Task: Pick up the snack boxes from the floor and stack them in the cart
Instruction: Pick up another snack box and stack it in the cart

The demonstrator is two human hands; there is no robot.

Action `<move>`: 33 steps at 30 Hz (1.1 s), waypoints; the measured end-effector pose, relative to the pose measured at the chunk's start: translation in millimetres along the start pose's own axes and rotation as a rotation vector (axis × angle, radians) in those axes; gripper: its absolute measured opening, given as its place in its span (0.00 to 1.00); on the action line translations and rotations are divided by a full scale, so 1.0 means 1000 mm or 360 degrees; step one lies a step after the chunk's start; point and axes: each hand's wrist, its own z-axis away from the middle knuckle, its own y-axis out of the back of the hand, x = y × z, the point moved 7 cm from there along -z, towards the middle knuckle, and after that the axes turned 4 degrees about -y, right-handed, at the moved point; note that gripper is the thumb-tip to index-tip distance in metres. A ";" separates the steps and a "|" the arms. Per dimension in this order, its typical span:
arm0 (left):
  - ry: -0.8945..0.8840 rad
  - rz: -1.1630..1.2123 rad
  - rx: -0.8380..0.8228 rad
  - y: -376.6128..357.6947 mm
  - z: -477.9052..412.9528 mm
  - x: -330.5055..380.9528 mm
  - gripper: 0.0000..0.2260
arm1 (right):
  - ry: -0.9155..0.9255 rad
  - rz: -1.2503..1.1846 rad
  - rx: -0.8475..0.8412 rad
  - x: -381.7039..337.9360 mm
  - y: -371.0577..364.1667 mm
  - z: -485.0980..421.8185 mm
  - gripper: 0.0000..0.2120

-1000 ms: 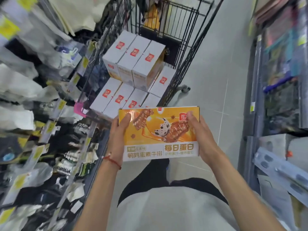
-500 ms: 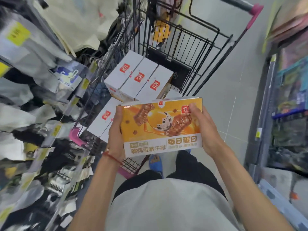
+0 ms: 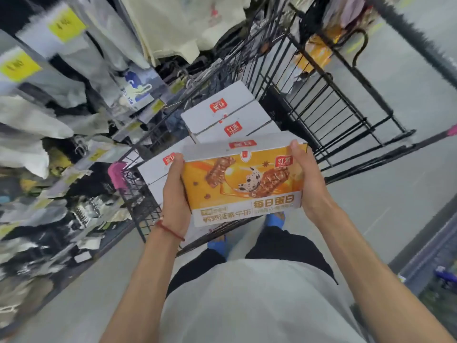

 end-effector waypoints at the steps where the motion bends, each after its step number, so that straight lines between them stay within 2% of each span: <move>1: -0.0005 0.0026 0.0013 -0.006 0.001 -0.003 0.24 | -0.0015 0.0041 -0.0029 -0.007 0.003 -0.006 0.29; 4: 0.0005 0.0113 0.0051 -0.022 0.004 -0.014 0.25 | -0.0058 0.0157 -0.0138 -0.026 0.012 -0.025 0.31; 8: 0.0078 0.0134 0.0102 -0.028 -0.001 -0.034 0.22 | -0.0085 0.0281 -0.0188 -0.043 0.023 -0.043 0.18; 10: 0.0166 0.0068 0.0156 -0.025 -0.006 -0.047 0.21 | -0.0104 0.0384 -0.0208 -0.046 0.028 -0.049 0.19; 17: 0.0295 -0.0416 0.0163 -0.021 -0.025 -0.088 0.08 | -0.0157 0.0469 -0.0070 -0.031 0.053 -0.074 0.22; 21: 0.0308 -0.0619 0.0124 -0.011 -0.035 -0.103 0.13 | -0.0246 0.0577 -0.0054 -0.009 0.062 -0.087 0.25; 25: 0.0338 -0.0863 0.0140 0.002 -0.047 -0.115 0.13 | -0.0247 0.0825 -0.0076 0.009 0.065 -0.097 0.27; 31: 0.0396 -0.0928 0.0227 0.008 -0.061 -0.135 0.11 | -0.0249 0.0947 -0.0117 0.020 0.063 -0.119 0.29; 33: 0.0423 -0.0982 0.0272 0.007 -0.070 -0.141 0.14 | -0.0241 0.0942 -0.0131 0.025 0.063 -0.126 0.30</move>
